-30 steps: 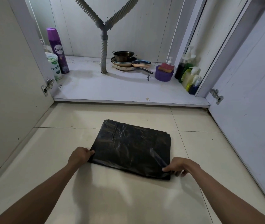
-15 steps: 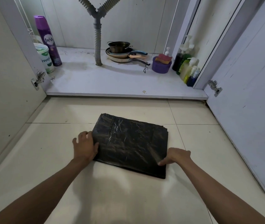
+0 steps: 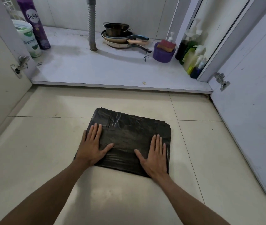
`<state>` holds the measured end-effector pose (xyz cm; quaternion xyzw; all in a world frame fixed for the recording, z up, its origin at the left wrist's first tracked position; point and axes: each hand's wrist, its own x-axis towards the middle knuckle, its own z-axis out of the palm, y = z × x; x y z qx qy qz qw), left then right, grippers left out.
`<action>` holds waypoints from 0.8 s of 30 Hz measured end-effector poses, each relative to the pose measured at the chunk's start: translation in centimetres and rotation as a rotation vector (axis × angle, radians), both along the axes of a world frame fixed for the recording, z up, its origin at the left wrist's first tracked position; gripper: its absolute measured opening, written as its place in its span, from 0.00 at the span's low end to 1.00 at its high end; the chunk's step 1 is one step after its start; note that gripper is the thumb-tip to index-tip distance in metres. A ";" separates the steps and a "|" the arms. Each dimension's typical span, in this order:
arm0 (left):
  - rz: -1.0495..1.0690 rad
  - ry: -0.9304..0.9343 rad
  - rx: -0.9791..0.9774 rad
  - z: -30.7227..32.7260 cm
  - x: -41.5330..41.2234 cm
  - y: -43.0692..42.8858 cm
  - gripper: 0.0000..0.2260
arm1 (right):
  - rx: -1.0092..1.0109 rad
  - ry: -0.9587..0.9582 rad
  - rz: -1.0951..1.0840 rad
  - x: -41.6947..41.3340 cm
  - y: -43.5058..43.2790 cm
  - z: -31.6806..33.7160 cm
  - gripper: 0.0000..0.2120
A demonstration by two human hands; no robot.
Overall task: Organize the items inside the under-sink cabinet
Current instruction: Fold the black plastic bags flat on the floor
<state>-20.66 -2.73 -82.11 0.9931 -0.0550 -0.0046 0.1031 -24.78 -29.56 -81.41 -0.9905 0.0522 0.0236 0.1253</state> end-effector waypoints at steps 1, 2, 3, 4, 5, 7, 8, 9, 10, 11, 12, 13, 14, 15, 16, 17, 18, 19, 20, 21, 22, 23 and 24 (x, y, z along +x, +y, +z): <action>0.017 -0.004 0.000 -0.2 0.1 0.5 0.43 | -0.008 0.002 0.005 0.4 -0.7 -0.1 0.51; 0.019 -0.011 0.004 -0.3 0.3 0.8 0.42 | -0.020 0.003 0.003 0.8 -1.3 -0.2 0.51; 0.016 -0.013 0.008 -0.4 0.6 1.1 0.42 | -0.031 0.002 -0.009 1.2 -1.8 -0.2 0.51; 0.019 -0.004 0.012 -0.6 1.0 1.3 0.42 | -0.039 0.010 -0.024 1.6 -2.2 -0.3 0.51; 0.027 0.005 0.018 -0.7 1.4 1.5 0.42 | -0.043 0.017 -0.040 1.9 -2.6 -0.4 0.51; 0.062 0.030 0.022 -0.7 2.1 1.8 0.42 | -0.037 0.026 -0.062 2.3 -3.2 -0.4 0.51; 0.083 0.040 0.025 -0.7 2.3 1.8 0.42 | -0.035 0.032 -0.067 2.5 -3.5 -0.3 0.52; 0.099 0.047 0.026 -0.5 2.6 1.8 0.43 | -0.028 0.040 -0.066 2.9 -3.7 -0.2 0.53; 0.109 0.045 0.024 -0.4 2.9 1.7 0.43 | -0.019 0.048 -0.062 3.2 -3.9 -0.1 0.54; 0.110 0.029 0.021 -0.1 3.2 1.4 0.44 | -0.013 0.051 -0.058 3.4 -4.0 0.2 0.54; 0.097 -0.005 0.019 0.1 3.6 1.1 0.44 | -0.012 0.048 -0.055 3.6 -3.9 0.4 0.55; 0.065 -0.045 0.015 0.4 4.0 0.6 0.44 | -0.016 0.042 -0.048 3.9 -3.8 0.5 0.55; 0.017 -0.081 0.007 0.7 4.6 -0.1 0.43 | -0.026 0.035 -0.031 4.3 -3.6 0.7 0.55; -0.049 -0.107 0.000 0.9 5.2 -0.8 0.41 | -0.039 0.024 -0.001 4.8 -3.2 0.7 0.54; -0.131 -0.119 0.005 1.3 5.9 -1.6 0.39 | -0.052 0.010 0.036 5.4 -2.7 0.8 0.53; -0.219 -0.114 0.024 1.4 6.6 -2.5 0.37 | -0.064 -0.003 0.081 6.1 -2.2 0.7 0.51; -0.296 -0.102 0.056 1.6 7.2 -3.3 0.36 | -0.066 -0.011 0.126 6.7 -1.5 0.8 0.49; -0.348 -0.081 0.091 1.4 7.7 -3.9 0.36 | -0.061 -0.005 0.163 7.3 -1.0 0.6 0.47; -0.366 -0.052 0.118 1.2 8.0 -4.3 0.36 | -0.049 0.010 0.185 7.7 -0.4 0.5 0.45; -0.358 -0.024 0.131 0.9 8.1 -4.4 0.36 | -0.043 0.022 0.197 8.0 0.0 0.3 0.44; -0.340 -0.002 0.129 0.4 8.2 -4.4 0.36 | -0.046 0.025 0.201 8.1 0.1 0.0 0.42; -0.330 0.003 0.124 0.0 8.2 -4.3 0.36 | -0.055 0.014 0.201 8.3 0.1 -0.3 0.41; -0.331 0.005 0.118 -0.4 8.3 -4.4 0.35 | -0.065 0.005 0.202 8.3 0.0 -0.6 0.41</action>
